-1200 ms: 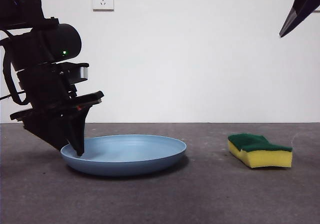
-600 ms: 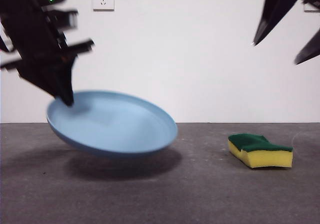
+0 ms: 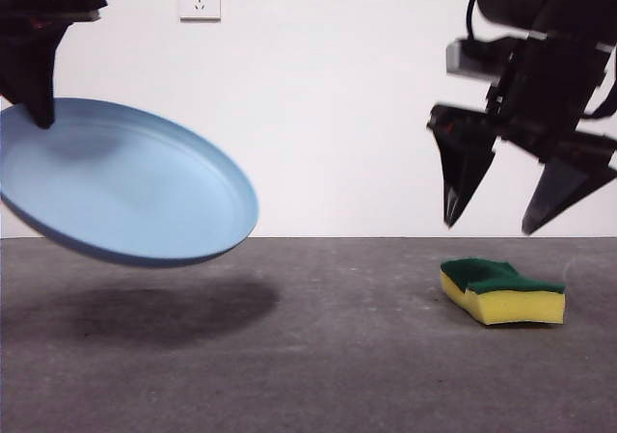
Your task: Pick up the plate,pick up the cloth,clean the plate with the cloth
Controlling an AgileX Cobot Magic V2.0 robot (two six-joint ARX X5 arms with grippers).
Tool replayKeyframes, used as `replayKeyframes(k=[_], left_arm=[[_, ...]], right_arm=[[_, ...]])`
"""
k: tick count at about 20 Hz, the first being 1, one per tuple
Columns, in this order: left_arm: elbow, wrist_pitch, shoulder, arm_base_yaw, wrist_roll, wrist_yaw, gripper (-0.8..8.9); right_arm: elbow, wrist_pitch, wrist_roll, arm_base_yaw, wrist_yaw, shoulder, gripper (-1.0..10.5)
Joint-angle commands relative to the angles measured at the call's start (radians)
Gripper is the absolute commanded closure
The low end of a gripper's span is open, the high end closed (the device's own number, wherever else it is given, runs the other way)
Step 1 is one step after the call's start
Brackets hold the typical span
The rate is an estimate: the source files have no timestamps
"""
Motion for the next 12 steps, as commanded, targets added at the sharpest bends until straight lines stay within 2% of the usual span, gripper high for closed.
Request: replayKeyframes(k=[1,6,8,12], left_arm=[[-0.008,-0.008,0.000,-0.002,0.013,-0.002,8.22],[-0.008,-0.006,0.000,-0.002,0.013,0.000,8.22],[-0.008,-0.006,0.000,-0.002,0.013,0.000,8.22],[-0.008,-0.006,0.000,-0.002,0.013,0.000,8.22]], right_arm=[[0.000,0.027,-0.008,0.002,0.006,0.046,5.1],[0.000,0.060,-0.007,0.000,0.006,0.115,5.1],[0.000,0.069,-0.008,0.000,0.006,0.134,5.8],[0.000,0.069,-0.008,-0.006,0.005,0.185,5.8]])
